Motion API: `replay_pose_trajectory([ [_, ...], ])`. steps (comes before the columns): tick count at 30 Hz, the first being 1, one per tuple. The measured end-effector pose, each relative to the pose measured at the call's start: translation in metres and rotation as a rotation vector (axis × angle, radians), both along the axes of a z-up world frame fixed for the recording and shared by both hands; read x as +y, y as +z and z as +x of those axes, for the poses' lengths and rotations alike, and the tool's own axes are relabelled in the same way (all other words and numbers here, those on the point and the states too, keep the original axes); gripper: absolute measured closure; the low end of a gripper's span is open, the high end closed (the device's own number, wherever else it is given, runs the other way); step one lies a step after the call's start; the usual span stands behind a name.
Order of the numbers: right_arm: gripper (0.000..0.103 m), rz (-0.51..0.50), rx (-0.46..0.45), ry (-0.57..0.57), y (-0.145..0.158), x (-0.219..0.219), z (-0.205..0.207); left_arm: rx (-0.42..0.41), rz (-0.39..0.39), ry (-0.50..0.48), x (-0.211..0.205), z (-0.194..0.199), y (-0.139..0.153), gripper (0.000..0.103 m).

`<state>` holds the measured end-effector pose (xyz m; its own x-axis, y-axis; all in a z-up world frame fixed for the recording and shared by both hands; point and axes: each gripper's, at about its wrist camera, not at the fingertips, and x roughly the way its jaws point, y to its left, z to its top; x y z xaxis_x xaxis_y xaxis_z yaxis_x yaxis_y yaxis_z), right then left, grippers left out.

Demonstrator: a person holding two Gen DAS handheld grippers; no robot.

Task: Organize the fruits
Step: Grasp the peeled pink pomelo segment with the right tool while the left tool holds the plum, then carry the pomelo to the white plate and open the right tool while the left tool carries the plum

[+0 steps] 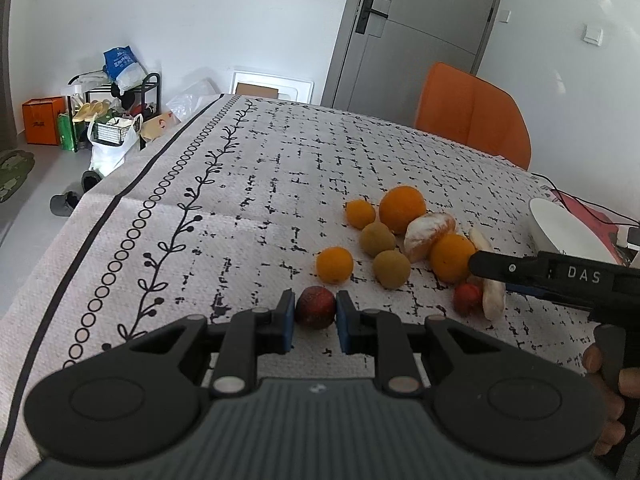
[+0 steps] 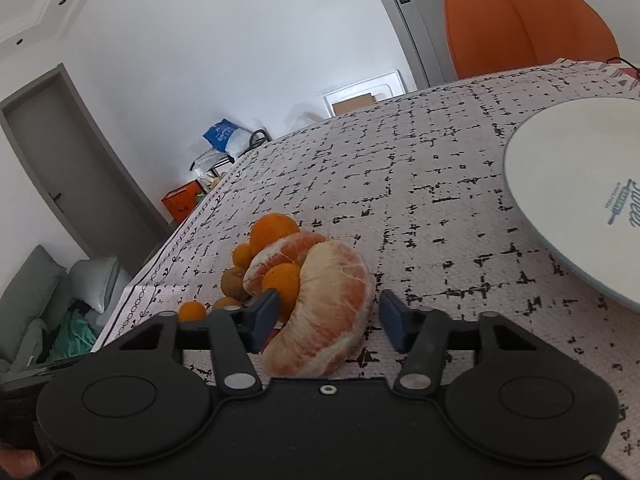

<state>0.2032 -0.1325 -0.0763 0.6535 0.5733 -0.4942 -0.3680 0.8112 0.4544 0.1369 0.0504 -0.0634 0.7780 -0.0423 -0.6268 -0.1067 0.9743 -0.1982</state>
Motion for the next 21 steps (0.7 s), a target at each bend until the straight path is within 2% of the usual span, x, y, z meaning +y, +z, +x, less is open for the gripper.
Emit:
replay_pose_trajectory([
  [1,0.062,0.011,0.008,0.006,0.0,-0.001,0.001,-0.002,0.0,0.0,0.0,-0.001,0.001,0.083],
  [6,0.068,0.041,0.013,0.007,-0.001,-0.01,0.0,-0.015,0.018,-0.015,-0.006,-0.001,0.005,0.083],
  [15,0.068,0.068,-0.012,-0.017,0.008,-0.026,-0.012,-0.054,0.012,-0.051,-0.022,0.003,0.018,0.083],
  [21,0.068,0.082,-0.052,-0.052,0.021,-0.041,-0.025,-0.092,-0.02,-0.095,-0.036,0.003,0.032,0.083],
])
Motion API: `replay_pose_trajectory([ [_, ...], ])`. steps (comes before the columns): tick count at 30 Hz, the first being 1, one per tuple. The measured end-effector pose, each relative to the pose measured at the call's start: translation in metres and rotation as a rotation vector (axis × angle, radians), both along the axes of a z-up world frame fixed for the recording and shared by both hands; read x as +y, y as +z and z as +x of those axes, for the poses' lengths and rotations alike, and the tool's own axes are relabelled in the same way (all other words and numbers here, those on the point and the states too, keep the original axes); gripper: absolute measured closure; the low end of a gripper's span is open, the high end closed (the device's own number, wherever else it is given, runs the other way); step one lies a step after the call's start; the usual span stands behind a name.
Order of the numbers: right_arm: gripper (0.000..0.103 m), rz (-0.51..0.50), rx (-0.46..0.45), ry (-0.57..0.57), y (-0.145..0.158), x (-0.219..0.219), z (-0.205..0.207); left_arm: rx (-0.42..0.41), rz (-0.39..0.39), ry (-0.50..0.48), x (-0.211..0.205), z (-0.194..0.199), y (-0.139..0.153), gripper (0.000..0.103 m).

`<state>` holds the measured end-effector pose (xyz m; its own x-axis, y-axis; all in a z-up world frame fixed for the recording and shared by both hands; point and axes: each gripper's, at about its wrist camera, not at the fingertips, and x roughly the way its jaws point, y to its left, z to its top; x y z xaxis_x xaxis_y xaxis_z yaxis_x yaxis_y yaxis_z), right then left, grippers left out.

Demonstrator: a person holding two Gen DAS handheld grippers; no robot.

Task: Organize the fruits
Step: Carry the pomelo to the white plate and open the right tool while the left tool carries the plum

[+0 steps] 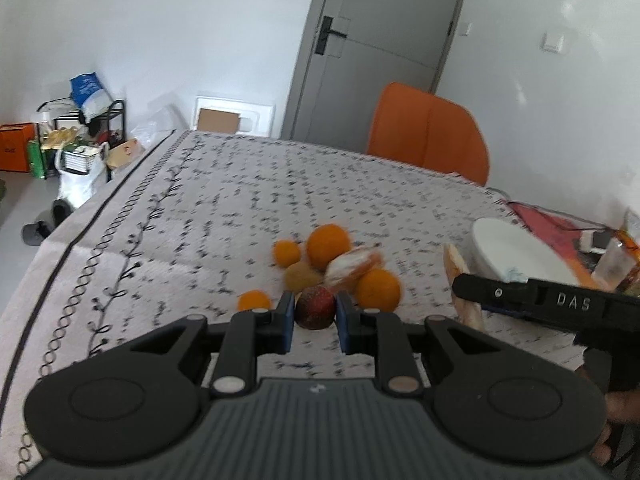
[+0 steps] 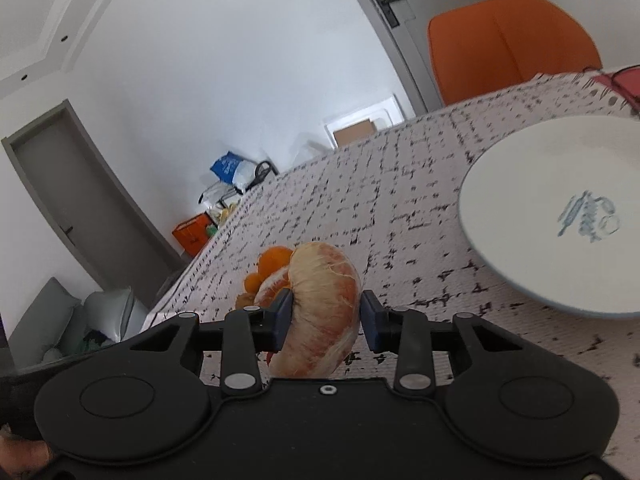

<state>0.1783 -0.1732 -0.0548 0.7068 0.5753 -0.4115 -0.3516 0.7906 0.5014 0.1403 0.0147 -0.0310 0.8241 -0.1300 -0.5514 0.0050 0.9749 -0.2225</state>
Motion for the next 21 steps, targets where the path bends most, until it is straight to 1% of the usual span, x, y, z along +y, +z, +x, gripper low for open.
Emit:
replay_pose_trajectory([
  [3,0.068,-0.001,-0.022,-0.027,0.006,-0.011,-0.006,-0.022,0.019,-0.016,-0.012,0.003,0.006,0.083],
  [9,0.068,0.0,-0.063,-0.073,0.012,-0.034,-0.015,-0.033,0.033,-0.065,-0.039,0.011,0.011,0.083],
  [13,0.068,-0.004,-0.074,-0.104,0.011,-0.049,-0.017,-0.046,0.037,-0.093,-0.058,0.014,0.014,0.083],
  [21,0.068,0.023,-0.08,-0.165,0.007,-0.081,-0.018,-0.061,0.054,-0.147,-0.091,0.022,0.018,0.083],
])
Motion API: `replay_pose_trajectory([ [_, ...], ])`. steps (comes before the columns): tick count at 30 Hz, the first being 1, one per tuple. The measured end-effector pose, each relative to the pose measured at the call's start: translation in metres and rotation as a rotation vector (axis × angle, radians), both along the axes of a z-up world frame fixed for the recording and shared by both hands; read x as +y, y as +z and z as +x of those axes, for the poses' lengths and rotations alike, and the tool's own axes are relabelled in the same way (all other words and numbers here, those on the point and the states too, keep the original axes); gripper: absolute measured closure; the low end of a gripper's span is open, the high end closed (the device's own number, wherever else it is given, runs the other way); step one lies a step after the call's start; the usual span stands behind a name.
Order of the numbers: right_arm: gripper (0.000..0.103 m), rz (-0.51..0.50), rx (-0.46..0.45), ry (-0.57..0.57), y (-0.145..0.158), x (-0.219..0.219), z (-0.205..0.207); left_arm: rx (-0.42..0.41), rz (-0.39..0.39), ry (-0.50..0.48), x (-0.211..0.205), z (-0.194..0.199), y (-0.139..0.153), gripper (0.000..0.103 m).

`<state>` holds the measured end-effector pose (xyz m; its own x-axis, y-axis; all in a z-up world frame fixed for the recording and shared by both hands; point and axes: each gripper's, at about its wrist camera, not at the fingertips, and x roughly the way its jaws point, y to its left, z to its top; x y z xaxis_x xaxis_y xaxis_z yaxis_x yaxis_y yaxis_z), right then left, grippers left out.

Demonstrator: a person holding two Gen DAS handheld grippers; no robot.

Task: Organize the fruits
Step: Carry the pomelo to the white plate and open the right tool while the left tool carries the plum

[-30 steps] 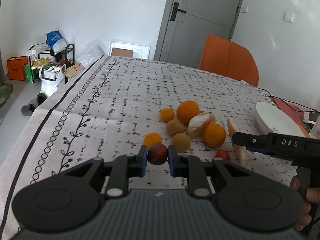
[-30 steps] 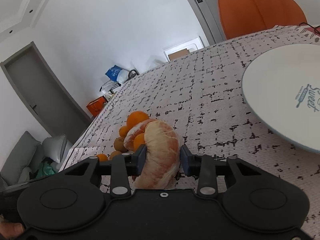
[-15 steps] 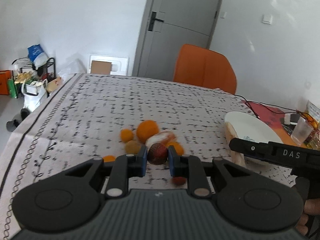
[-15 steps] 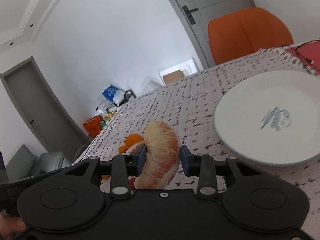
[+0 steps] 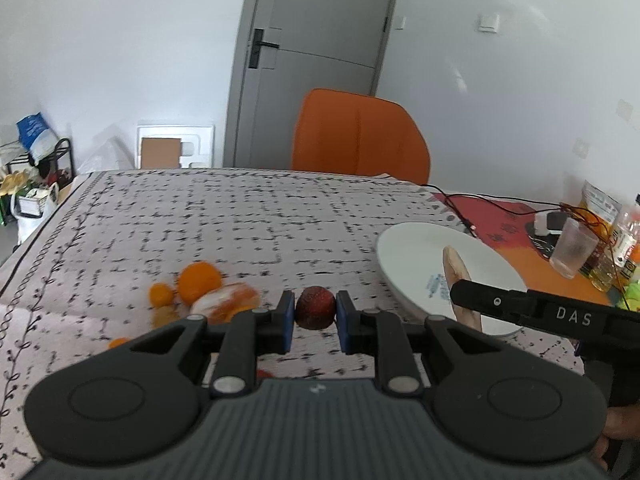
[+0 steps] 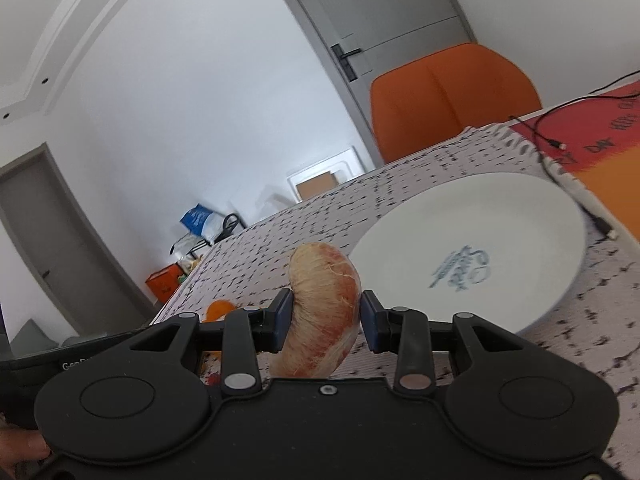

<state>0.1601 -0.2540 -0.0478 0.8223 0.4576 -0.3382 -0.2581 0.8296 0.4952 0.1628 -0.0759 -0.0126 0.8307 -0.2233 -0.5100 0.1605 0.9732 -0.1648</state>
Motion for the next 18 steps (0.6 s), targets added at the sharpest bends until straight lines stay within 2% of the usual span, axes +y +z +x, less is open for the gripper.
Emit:
replay_pose_trajectory([
  [18,0.068,0.017,0.007,-0.15,-0.016,-0.064,0.007,-0.016,0.035,-0.058,-0.055,0.028,0.001,0.083],
])
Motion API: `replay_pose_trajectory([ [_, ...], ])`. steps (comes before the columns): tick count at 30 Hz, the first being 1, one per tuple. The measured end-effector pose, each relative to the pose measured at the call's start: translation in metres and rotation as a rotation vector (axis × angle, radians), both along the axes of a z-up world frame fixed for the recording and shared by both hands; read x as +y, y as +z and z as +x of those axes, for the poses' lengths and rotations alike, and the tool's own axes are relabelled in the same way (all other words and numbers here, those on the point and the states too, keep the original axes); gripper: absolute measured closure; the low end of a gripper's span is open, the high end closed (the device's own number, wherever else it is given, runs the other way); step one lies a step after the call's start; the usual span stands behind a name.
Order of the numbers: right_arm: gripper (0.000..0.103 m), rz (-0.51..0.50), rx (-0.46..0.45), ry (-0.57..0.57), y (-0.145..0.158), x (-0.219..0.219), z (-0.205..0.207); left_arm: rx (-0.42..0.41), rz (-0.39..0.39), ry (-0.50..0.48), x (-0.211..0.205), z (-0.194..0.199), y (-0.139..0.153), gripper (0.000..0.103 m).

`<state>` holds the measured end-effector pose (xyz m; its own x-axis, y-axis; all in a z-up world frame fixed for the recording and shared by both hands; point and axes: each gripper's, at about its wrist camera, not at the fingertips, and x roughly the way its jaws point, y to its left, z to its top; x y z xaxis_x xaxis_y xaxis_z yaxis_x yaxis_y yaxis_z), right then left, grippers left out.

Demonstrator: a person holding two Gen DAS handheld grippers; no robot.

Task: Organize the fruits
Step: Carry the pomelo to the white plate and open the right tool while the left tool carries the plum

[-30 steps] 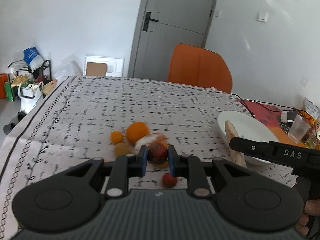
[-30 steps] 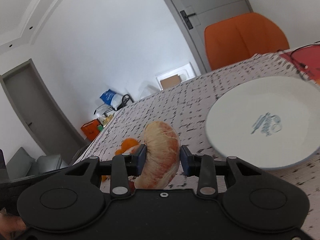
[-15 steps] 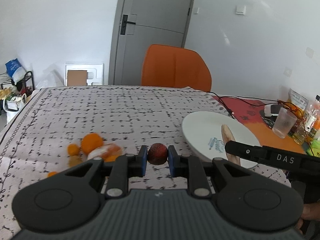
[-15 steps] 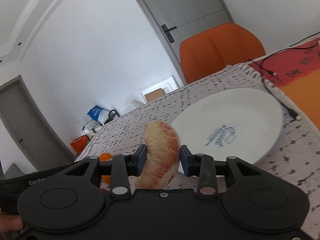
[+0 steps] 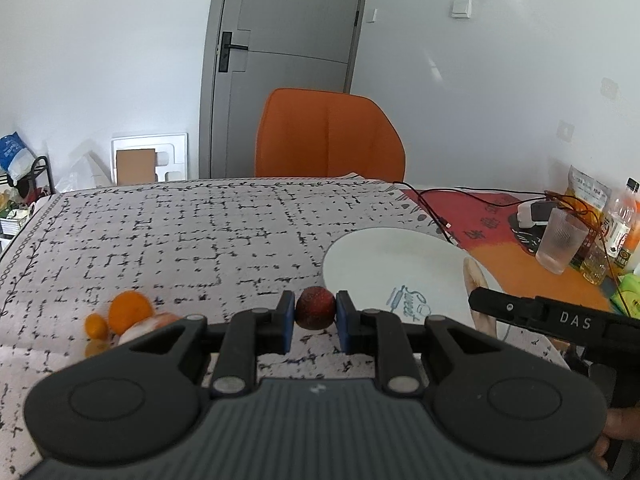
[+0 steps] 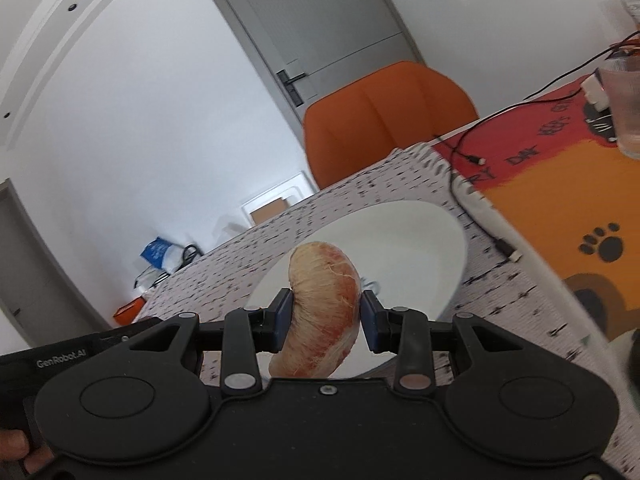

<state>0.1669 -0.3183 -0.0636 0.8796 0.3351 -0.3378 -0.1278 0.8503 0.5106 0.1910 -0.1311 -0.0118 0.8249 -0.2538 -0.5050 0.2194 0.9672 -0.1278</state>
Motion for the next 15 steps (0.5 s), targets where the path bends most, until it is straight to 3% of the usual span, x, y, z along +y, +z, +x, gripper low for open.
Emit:
replay_pose_trajectory([
  [15,0.068,-0.084,0.022,-0.076,-0.004,-0.013,0.035,0.018,0.022,-0.025,-0.03,0.038,-0.011,0.083],
])
